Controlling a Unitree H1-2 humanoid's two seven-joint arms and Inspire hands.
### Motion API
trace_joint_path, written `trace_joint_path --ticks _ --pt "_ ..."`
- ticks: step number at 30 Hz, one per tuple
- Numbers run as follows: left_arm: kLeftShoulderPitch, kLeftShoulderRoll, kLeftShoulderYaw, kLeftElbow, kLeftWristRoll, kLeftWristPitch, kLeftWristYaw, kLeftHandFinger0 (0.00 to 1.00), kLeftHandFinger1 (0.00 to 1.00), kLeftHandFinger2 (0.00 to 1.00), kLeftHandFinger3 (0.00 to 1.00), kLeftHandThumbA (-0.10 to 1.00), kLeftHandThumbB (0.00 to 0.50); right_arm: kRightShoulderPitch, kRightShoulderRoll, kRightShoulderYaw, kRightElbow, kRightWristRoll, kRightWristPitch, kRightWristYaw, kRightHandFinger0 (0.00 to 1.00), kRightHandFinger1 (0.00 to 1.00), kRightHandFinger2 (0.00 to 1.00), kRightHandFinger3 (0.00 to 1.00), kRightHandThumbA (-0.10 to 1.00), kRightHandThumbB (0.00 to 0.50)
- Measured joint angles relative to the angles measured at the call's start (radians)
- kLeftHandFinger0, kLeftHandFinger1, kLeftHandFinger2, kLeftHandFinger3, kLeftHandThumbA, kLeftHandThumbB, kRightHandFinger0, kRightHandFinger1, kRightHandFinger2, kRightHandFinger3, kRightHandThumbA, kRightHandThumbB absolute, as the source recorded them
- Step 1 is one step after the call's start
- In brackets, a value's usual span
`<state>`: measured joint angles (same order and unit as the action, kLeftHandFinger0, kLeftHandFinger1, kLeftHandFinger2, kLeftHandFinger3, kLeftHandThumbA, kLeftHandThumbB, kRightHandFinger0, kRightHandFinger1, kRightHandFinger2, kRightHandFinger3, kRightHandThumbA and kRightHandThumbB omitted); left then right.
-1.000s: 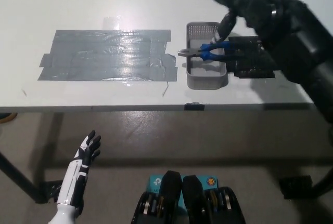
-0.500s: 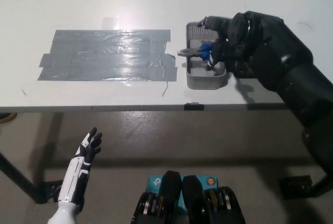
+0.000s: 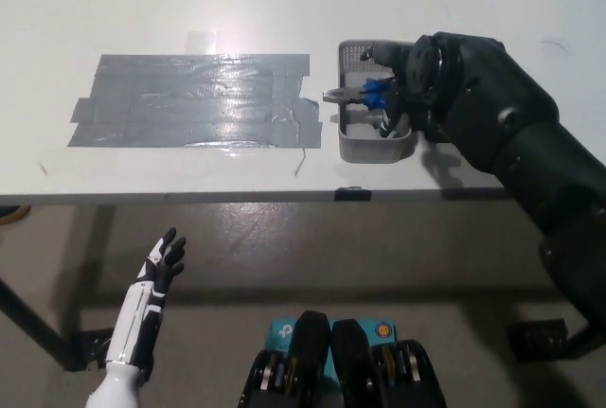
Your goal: The robot picks the blue plier placed on top of the container and places it on the grey area of the table
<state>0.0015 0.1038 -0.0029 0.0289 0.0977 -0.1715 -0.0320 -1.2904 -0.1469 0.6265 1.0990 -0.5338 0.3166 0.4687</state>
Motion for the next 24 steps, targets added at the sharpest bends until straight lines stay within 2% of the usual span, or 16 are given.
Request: trace_joint_path --ticks 4,6,8,10,11,12,13,14,15,16,17,18,20,21,22,24 --pt "-0.003 0.000 0.000 0.000 0.003 0.000 0.000 1.00 1.00 1.00 1.00 1.00 0.134 0.000 0.007 0.000 0.031 -0.004 -0.007 -0.001 1.00 1.00 1.00 1.00 0.98 0.374" --pt "-0.005 0.000 0.000 0.000 0.004 0.000 0.000 1.00 1.00 1.00 1.00 1.00 0.141 0.000 0.014 0.001 0.052 -0.004 -0.014 -0.002 1.00 1.00 1.00 1.00 0.85 0.340" --pt "-0.007 0.000 0.000 0.000 0.005 0.000 0.000 1.00 1.00 1.00 1.00 1.00 0.135 0.000 0.023 0.006 0.074 -0.012 -0.025 -0.019 1.00 1.00 1.00 1.00 0.73 0.344" --pt "-0.008 0.001 0.000 0.000 0.007 0.000 0.000 1.00 1.00 1.00 1.00 1.00 0.124 0.000 0.031 0.010 0.094 -0.022 -0.030 -0.039 0.77 1.00 1.00 1.00 0.51 0.317" --pt "-0.008 0.001 0.000 0.000 0.008 0.000 0.000 1.00 1.00 1.00 1.00 1.00 0.124 0.000 0.036 0.011 0.105 -0.026 -0.033 -0.051 0.74 1.00 1.00 1.00 0.46 0.310" --pt "-0.008 0.001 0.001 0.000 0.008 0.000 0.000 1.00 1.00 1.00 1.00 1.00 0.123 0.000 0.039 0.011 0.119 -0.030 -0.039 -0.065 0.52 0.75 0.92 1.00 0.05 0.221" --pt "-0.008 0.001 0.001 0.000 0.009 0.000 0.000 1.00 1.00 1.00 1.00 1.00 0.124 0.001 0.041 0.011 0.126 -0.032 -0.045 -0.080 0.42 0.66 0.84 0.95 -0.05 0.232" --pt "-0.009 0.001 0.000 0.000 0.009 0.000 0.000 1.00 1.00 1.00 1.00 1.00 0.133 0.003 0.042 0.011 0.133 -0.036 -0.053 -0.098 0.20 0.42 0.62 0.96 -0.10 0.228" --pt "-0.009 0.001 0.000 0.000 0.009 0.001 0.000 1.00 1.00 1.00 1.00 1.00 0.134 0.008 0.042 0.013 0.138 -0.042 -0.063 -0.114 0.07 0.23 0.43 1.00 -0.10 0.221" --pt "-0.009 0.001 0.000 0.000 0.010 0.001 0.000 1.00 1.00 1.00 1.00 1.00 0.140 0.014 0.043 0.015 0.142 -0.046 -0.071 -0.133 0.00 0.13 0.31 1.00 -0.10 0.214" --pt "-0.010 0.001 0.000 0.000 0.010 0.001 0.000 1.00 1.00 1.00 1.00 1.00 0.140 0.020 0.043 0.017 0.144 -0.049 -0.078 -0.154 0.00 0.04 0.20 0.91 -0.10 0.202" --pt "-0.011 0.001 0.000 0.000 0.009 0.002 0.000 1.00 1.00 1.00 1.00 1.00 0.136 0.031 0.043 0.019 0.145 -0.056 -0.091 -0.183 0.00 0.00 0.18 0.77 -0.10 0.191" --pt "-0.012 0.001 0.001 0.000 0.009 0.002 0.000 1.00 1.00 1.00 1.00 1.00 0.144 0.046 0.043 0.022 0.146 -0.067 -0.114 -0.236 0.04 0.11 0.28 0.67 -0.10 0.186" --pt "-0.012 0.002 0.001 0.000 0.009 0.002 0.000 1.00 1.00 1.00 1.00 1.00 0.144 0.053 0.043 0.024 0.149 -0.070 -0.127 -0.264 0.15 0.22 0.38 0.70 -0.10 0.185" --pt "-0.013 0.002 0.001 0.000 0.009 0.002 0.000 1.00 1.00 1.00 1.00 1.00 0.137 0.057 0.043 0.025 0.152 -0.072 -0.135 -0.284 0.21 0.26 0.38 0.64 -0.10 0.195" --pt "-0.014 0.002 0.001 0.000 0.010 0.002 0.000 1.00 1.00 1.00 1.00 1.00 0.134 0.066 0.043 0.028 0.158 -0.076 -0.160 -0.330 0.23 0.26 0.35 0.46 -0.10 0.211"
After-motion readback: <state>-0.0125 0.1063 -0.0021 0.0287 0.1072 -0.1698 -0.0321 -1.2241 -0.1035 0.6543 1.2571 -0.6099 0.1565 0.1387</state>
